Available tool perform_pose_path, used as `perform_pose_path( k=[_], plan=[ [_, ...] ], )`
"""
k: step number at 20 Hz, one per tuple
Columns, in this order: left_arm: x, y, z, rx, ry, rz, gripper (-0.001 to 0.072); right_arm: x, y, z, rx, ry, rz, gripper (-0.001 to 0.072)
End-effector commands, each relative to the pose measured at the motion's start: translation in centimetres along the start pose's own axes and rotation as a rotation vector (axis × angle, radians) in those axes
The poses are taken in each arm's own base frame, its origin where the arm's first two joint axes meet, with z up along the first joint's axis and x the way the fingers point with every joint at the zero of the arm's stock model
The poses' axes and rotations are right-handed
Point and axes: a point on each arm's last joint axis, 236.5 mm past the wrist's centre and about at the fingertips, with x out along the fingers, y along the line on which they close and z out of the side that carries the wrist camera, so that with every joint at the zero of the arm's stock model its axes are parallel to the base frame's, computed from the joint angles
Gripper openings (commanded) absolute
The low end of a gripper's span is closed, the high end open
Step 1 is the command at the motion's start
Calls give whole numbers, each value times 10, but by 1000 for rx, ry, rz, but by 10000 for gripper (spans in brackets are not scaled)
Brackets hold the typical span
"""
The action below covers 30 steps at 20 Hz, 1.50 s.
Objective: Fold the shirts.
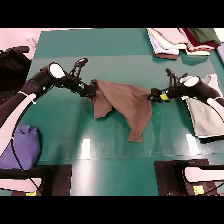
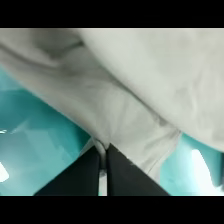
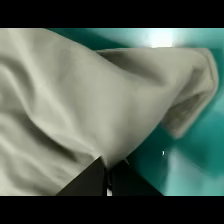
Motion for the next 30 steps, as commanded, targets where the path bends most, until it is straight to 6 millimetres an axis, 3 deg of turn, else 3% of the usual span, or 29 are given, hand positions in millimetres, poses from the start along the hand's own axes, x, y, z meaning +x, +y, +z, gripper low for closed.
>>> perform_pose_path(
  k=[1,2,5,7,10,12,13,15,17,19,20,21,23,25,27,29,30],
  plan=[
    [-47,22,22,77,-83,176,28,-37,31,45,-156,-110,-4,17],
    [-81,26,37,129,-146,257,29,-72,43,63,-224,-181,-25,17],
    [-222,15,69,269,-376,469,30,-200,91,93,-378,-400,-62,17],
    [-312,-14,69,303,-542,510,30,-286,127,86,-463,-546,-79,17],
    [-426,-62,45,334,-795,491,29,-375,168,53,-563,-707,-122,17],
    [-482,-84,23,350,-930,479,29,-419,188,31,-601,-798,-155,17],
    [-500,-91,14,354,-974,474,29,-436,195,24,-610,-843,-171,17],
    [-524,-100,0,360,-1030,466,29,-463,202,14,-605,-911,-205,17],
    [-534,-107,-4,366,-1053,451,29,-472,201,10,-587,-904,-223,17],
    [-528,-107,-2,365,-1036,442,29,-463,194,12,-557,-833,-214,16],
    [-513,-101,2,357,-987,447,29,-454,188,17,-529,-791,-204,16],
    [-487,-89,6,344,-894,458,29,-439,178,24,-493,-733,-185,16],
    [-410,-55,12,332,-632,489,29,-390,157,37,-412,-579,-126,16],
    [-317,-14,8,300,-350,502,29,-318,133,43,-355,-376,-84,16],
    [-223,29,1,284,-139,505,29,-238,88,39,-297,-161,-151,16],
    [-150,68,3,318,-44,534,29,-170,45,42,-273,-21,-239,17],
    [-121,87,10,335,-20,560,30,-146,33,48,-260,6,-246,17]
  ],
)
